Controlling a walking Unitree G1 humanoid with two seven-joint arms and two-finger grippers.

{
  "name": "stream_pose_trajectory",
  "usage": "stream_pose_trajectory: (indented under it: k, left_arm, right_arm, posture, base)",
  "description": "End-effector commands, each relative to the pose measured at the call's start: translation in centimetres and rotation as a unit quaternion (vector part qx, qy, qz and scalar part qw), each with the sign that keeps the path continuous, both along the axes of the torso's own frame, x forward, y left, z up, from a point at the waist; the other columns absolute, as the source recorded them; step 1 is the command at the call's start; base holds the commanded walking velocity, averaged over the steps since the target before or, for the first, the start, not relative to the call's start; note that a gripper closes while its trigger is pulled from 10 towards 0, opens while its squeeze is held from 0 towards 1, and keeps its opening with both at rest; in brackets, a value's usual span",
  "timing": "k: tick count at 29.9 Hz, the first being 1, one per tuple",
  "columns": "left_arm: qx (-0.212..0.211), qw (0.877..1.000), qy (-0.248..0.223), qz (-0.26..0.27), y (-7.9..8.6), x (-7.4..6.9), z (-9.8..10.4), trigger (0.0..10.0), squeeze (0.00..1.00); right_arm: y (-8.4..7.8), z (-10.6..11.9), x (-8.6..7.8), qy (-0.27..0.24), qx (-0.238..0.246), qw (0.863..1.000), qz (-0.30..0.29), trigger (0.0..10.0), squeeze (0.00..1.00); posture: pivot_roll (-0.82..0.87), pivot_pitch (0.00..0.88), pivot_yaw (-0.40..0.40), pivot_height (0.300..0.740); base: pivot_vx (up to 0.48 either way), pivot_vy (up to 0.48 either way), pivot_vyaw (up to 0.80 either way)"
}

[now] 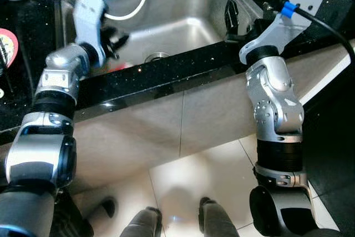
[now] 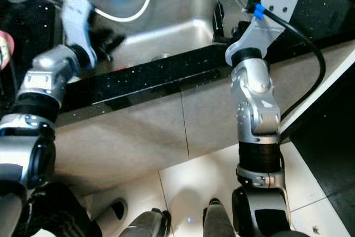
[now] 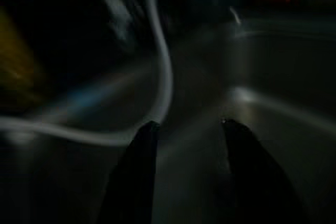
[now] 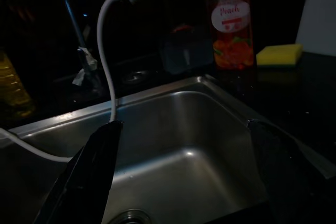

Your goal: Kitchen organization

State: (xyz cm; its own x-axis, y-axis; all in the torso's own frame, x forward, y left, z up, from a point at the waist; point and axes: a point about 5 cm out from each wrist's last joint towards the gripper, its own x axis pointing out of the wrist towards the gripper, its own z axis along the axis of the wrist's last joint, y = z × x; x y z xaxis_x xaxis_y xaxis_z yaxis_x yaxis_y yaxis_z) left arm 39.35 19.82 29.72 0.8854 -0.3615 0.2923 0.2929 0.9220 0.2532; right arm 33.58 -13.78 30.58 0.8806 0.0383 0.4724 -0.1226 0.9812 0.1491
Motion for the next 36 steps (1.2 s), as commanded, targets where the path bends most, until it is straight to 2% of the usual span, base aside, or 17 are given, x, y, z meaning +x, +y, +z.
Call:
stream_pose_trajectory:
  k: [1, 2, 4, 5, 8, 9, 10, 11, 14, 17, 18, 20, 23, 26, 29, 36]
  left_arm:
    - [0.005, 0.999, -0.028, 0.025, 0.0, -0.5, -0.3, 10.0, 0.00]
    - [0.005, 0.999, -0.028, 0.025, 0.0, -0.5, -0.3, 10.0, 0.00]
    - [-0.010, 0.996, -0.068, 0.050, 0.0, -1.9, 0.1, 10.0, 0.00]
    - [-0.010, 0.996, -0.068, 0.050, 0.0, -1.9, 0.1, 10.0, 0.00]
    - [-0.030, 0.992, -0.092, 0.081, 0.0, -5.2, -1.1, 10.0, 0.00]
    - [-0.030, 0.992, -0.092, 0.081, 0.0, -5.2, -1.1, 10.0, 0.00]
    - [-0.041, 0.987, -0.094, 0.120, 0.7, -7.0, -1.7, 10.0, 0.00]
    - [-0.041, 0.987, -0.094, 0.120, 0.7, -7.0, -1.7, 10.0, 0.00]
    - [-0.017, 0.977, -0.087, 0.194, 2.8, -8.3, -1.6, 10.0, 0.00]
    - [0.044, 0.950, -0.065, 0.302, 6.1, -9.6, -1.7, 10.0, 0.00]
    - [0.044, 0.950, -0.065, 0.302, 6.1, -9.6, -1.7, 10.0, 0.00]
    - [0.052, 0.939, -0.084, 0.330, 6.7, -10.9, -0.7, 10.0, 0.00]
    - [0.045, 0.934, -0.084, 0.344, 6.7, -11.5, -0.6, 10.0, 0.00]
    - [0.039, 0.933, -0.077, 0.349, 6.7, -11.6, -0.8, 10.0, 0.00]
    - [0.029, 0.936, -0.068, 0.345, 6.1, -11.7, -1.5, 10.0, 0.00]
    - [0.049, 0.935, -0.061, 0.345, 5.4, -11.7, -1.9, 10.0, 0.00]
  right_arm:
    - [0.4, -0.1, -0.2, -0.006, 0.003, 1.000, 0.012, 10.0, 0.00]
    - [0.4, -0.1, -0.2, -0.006, 0.003, 1.000, 0.012, 10.0, 0.00]
    - [0.9, -0.2, -0.5, -0.008, 0.001, 1.000, 0.027, 10.0, 0.00]
    - [0.9, -0.2, -0.5, -0.008, 0.001, 1.000, 0.027, 10.0, 0.00]
    - [2.1, -0.7, -0.7, -0.009, -0.009, 0.998, 0.053, 10.0, 0.00]
    - [2.1, -0.7, -0.7, -0.009, -0.009, 0.998, 0.053, 10.0, 0.00]
    - [2.5, -0.5, -0.9, -0.014, -0.010, 0.998, 0.066, 10.0, 0.00]
    - [2.5, -0.5, -0.9, -0.014, -0.010, 0.998, 0.066, 10.0, 0.00]
    - [2.8, -0.2, -0.7, -0.022, -0.013, 0.996, 0.082, 10.0, 0.00]
    - [3.3, 0.0, -0.1, -0.030, -0.012, 0.995, 0.093, 10.0, 0.00]
    - [3.3, 0.0, -0.1, -0.030, -0.012, 0.995, 0.093, 10.0, 0.00]
    - [3.8, 0.5, -0.1, -0.041, -0.007, 0.993, 0.112, 10.0, 0.00]
    - [4.3, 0.4, 0.1, -0.042, -0.006, 0.991, 0.123, 10.0, 0.00]
    - [4.4, 0.3, 0.2, -0.040, -0.007, 0.991, 0.125, 10.0, 0.00]
    - [4.6, 0.1, 0.2, -0.038, 0.000, 0.991, 0.129, 10.0, 0.00]
    - [4.4, -0.3, 0.3, -0.036, -0.002, 0.991, 0.126, 10.0, 0.00]
  posture:
    - [0.15, 0.171, 0.045, 0.740]
    - [0.15, 0.171, 0.045, 0.740]
    - [0.15, 0.151, 0.036, 0.740]
    - [0.15, 0.151, 0.036, 0.740]
    - [0.15, 0.133, 0.018, 0.740]
    - [0.15, 0.133, 0.018, 0.740]
    - [0.17, 0.096, -0.002, 0.740]
    - [0.17, 0.096, -0.002, 0.740]
    - [0.19, 0.094, -0.012, 0.740]
    - [0.22, 0.056, -0.026, 0.740]
    - [0.22, 0.056, -0.026, 0.740]
    - [0.24, 0.031, -0.031, 0.740]
    - [0.26, 0.034, -0.035, 0.740]
    - [0.27, 0.035, -0.036, 0.740]
    - [0.26, 0.018, -0.038, 0.740]
    - [0.25, 0.004, -0.036, 0.740]
  base:
    - [0.000, 0.000, 0.00]
    - [0.000, 0.000, 0.00]
    - [0.000, 0.000, 0.00]
    - [0.000, 0.000, 0.00]
    - [0.000, 0.000, 0.00]
    - [0.000, 0.000, 0.00]
    - [0.000, 0.000, 0.00]
    - [0.000, 0.000, 0.00]
    - [0.000, 0.000, 0.00]
    - [0.000, 0.000, 0.00]
    - [0.000, 0.000, 0.00]
    - [0.000, 0.000, 0.00]
    - [0.000, 0.000, 0.00]
    - [0.000, 0.000, 0.00]
    - [0.000, 0.000, 0.00]
    - [0.000, 0.000, 0.00]
